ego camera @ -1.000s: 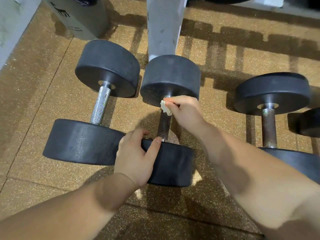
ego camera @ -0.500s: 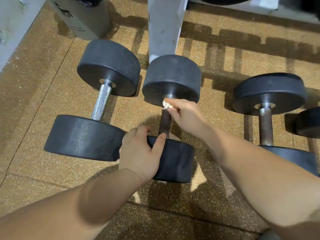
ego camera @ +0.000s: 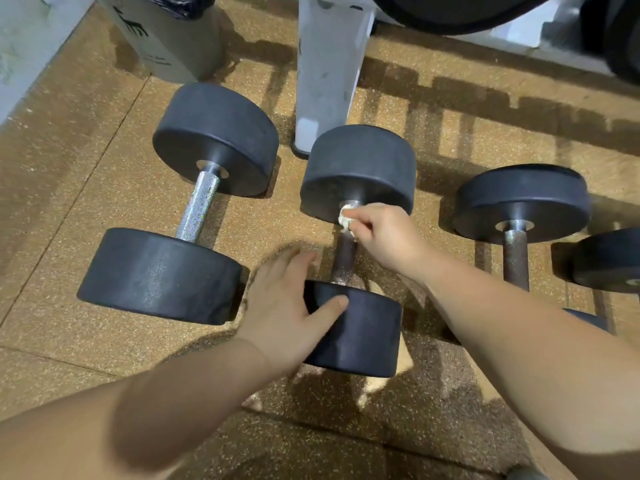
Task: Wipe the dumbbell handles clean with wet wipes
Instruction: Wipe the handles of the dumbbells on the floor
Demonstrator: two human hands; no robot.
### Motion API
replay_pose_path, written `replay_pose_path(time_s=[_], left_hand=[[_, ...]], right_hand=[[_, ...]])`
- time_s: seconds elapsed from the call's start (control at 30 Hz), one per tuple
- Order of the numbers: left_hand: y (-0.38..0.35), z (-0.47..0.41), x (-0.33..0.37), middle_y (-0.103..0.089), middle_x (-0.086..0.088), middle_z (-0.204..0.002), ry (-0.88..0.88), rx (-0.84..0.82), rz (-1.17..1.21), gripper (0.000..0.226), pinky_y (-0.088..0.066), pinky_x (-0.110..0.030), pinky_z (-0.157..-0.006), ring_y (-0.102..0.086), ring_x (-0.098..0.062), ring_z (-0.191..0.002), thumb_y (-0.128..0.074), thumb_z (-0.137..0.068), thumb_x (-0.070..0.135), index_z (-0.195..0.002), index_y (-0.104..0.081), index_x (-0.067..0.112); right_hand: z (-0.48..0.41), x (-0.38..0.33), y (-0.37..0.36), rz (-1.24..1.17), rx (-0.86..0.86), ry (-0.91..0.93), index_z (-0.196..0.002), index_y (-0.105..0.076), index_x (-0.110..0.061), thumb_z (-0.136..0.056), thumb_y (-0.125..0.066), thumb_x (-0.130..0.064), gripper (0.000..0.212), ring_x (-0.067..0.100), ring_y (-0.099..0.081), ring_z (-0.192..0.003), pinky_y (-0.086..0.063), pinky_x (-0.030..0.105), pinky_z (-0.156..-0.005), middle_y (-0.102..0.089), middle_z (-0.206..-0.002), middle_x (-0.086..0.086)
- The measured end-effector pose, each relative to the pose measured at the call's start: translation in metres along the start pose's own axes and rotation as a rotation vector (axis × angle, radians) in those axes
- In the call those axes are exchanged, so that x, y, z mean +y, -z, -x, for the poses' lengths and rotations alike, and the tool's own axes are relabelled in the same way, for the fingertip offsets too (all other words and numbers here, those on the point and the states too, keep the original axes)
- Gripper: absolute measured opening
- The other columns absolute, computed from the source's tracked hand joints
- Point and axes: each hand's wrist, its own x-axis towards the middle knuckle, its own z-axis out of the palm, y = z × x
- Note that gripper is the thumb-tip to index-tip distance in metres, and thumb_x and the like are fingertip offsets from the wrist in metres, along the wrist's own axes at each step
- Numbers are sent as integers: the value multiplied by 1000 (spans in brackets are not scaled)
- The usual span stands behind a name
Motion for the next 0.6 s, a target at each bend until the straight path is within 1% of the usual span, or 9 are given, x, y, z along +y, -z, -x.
replay_pose_path(time_s=[0.07, 0.1, 0.2, 0.27, 0.33, 0.37, 0.43, 0.5, 0.6], left_hand=[[-5, -3, -8, -23, 1, -164, 24, -32, -18, 119, -18, -45, -123, -18, -23, -151, -35, -57, 100, -155, -30, 31], [-10, -3, -6, -21, 1, -165, 70, -65, 39, 126, -20, -48, -123, -17, -23, -152, -38, -52, 103, -156, -27, 33], [-25, -3, 6, -25, 4, -161, 102, -95, 158, 118, -29, -50, -120, -23, -22, -149, -53, -55, 95, -153, -26, 36], [-30, -2, 15, -27, 4, -159, 79, -72, 128, 114, -29, -50, -120, -24, -23, -148, -52, -56, 93, -151, -29, 34], [-33, -1, 22, -25, 4, -161, 79, -65, 98, 116, -27, -49, -121, -21, -23, -149, -49, -55, 94, -152, -30, 33], [-35, 0, 25, -24, 3, -162, 74, -64, 76, 117, -26, -49, -121, -20, -24, -150, -47, -55, 95, -152, -30, 33], [-36, 1, 29, -22, 3, -163, 67, -65, 36, 119, -26, -50, -122, -20, -25, -150, -46, -56, 96, -154, -28, 32], [-36, 1, 30, -21, 4, -164, 79, -65, 39, 119, -26, -50, -122, -20, -25, -150, -46, -56, 96, -154, -26, 32], [-34, 0, 27, -23, 4, -163, 98, -53, 28, 118, -29, -52, -120, -23, -25, -149, -44, -55, 97, -154, -25, 35]], right_hand=[[7, -4, 5, 52, -145, 163, -106, -78, -21, -95, -61, -20, 20, 21, -66, -106, -49, 33, -96, -74, -111, -2], [8, -5, 8, 99, -211, 225, -103, -78, -21, -94, -61, -20, 19, 21, -67, -102, -52, 35, -92, -74, -107, -3], [-3, 3, 17, 196, -204, 191, -103, -78, -21, -95, -58, -20, 21, 28, -67, -94, -54, 42, -84, -74, -103, 3], [-3, 12, 22, 212, -84, 69, -110, -76, -23, -98, -57, -22, 23, 30, -66, -99, -53, 44, -87, -73, -109, 6], [7, 15, 21, 180, -31, 77, -111, -76, -21, -97, -59, -22, 22, 29, -67, -103, -53, 43, -90, -74, -112, 5], [14, 12, 22, 158, -66, 128, -108, -77, -20, -97, -60, -21, 20, 26, -67, -102, -53, 41, -90, -74, -110, 3], [26, 2, 26, 120, -253, 229, -105, -78, -19, -95, -62, -18, 19, 19, -68, -98, -52, 33, -88, -76, -106, -2], [22, -3, 32, 169, -385, 258, -106, -78, -23, -94, -62, -20, 20, 15, -69, -93, -53, 30, -84, -76, -102, -6], [1, 3, 33, 251, -300, 133, -104, -75, -28, -96, -55, -26, 22, 25, -66, -91, -53, 39, -83, -73, -100, 0]])
